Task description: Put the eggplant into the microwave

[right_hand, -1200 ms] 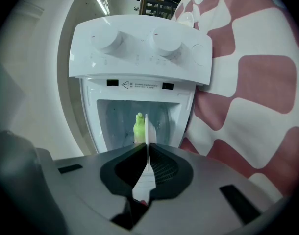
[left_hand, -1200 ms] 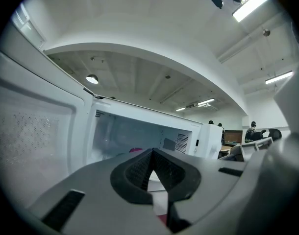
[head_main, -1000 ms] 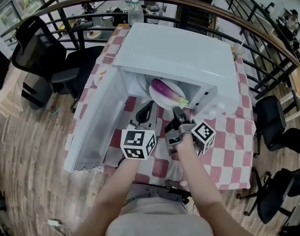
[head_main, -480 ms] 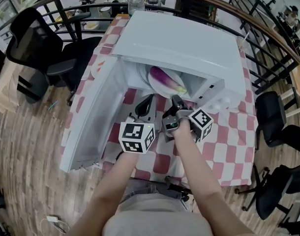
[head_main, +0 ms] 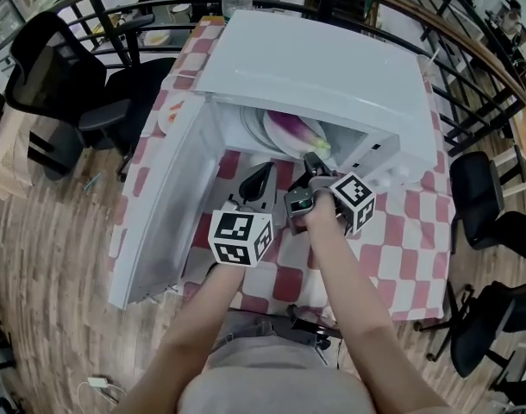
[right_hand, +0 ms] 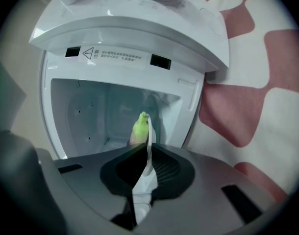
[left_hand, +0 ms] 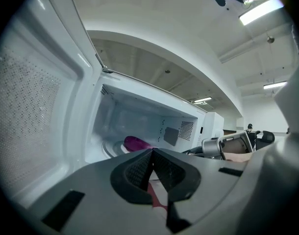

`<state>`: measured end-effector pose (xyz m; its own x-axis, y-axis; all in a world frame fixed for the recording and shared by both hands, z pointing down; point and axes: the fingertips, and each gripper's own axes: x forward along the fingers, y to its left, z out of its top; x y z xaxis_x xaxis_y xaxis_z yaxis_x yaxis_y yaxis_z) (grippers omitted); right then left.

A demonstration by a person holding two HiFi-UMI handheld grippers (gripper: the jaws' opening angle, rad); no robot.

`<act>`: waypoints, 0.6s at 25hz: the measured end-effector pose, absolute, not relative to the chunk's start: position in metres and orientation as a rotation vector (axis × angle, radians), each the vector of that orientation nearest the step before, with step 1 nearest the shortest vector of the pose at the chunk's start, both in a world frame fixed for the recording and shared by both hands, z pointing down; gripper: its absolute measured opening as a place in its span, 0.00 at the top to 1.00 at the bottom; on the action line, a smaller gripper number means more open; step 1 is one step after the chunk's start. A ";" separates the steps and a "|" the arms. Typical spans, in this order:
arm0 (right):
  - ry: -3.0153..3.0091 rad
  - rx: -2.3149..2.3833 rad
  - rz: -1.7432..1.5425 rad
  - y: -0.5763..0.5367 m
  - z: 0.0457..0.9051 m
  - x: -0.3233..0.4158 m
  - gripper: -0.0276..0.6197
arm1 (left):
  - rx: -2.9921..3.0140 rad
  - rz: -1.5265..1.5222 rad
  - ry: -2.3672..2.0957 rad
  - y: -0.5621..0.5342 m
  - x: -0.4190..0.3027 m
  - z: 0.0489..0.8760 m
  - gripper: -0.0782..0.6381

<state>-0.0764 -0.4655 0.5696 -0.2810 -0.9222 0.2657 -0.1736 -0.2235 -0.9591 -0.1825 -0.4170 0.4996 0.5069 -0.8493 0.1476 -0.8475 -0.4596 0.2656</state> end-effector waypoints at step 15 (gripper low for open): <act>1.464 -1.563 -1.685 -0.473 0.575 -0.071 0.80 | 2.433 -0.006 -1.373 -0.422 -0.178 0.498 0.88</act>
<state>-0.0710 -0.4730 0.5754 -0.2847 -0.8402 0.4615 -0.3398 -0.3617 -0.8681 -0.1783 -0.4223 0.4980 0.5311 -0.8313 0.1637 -0.8298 -0.4713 0.2987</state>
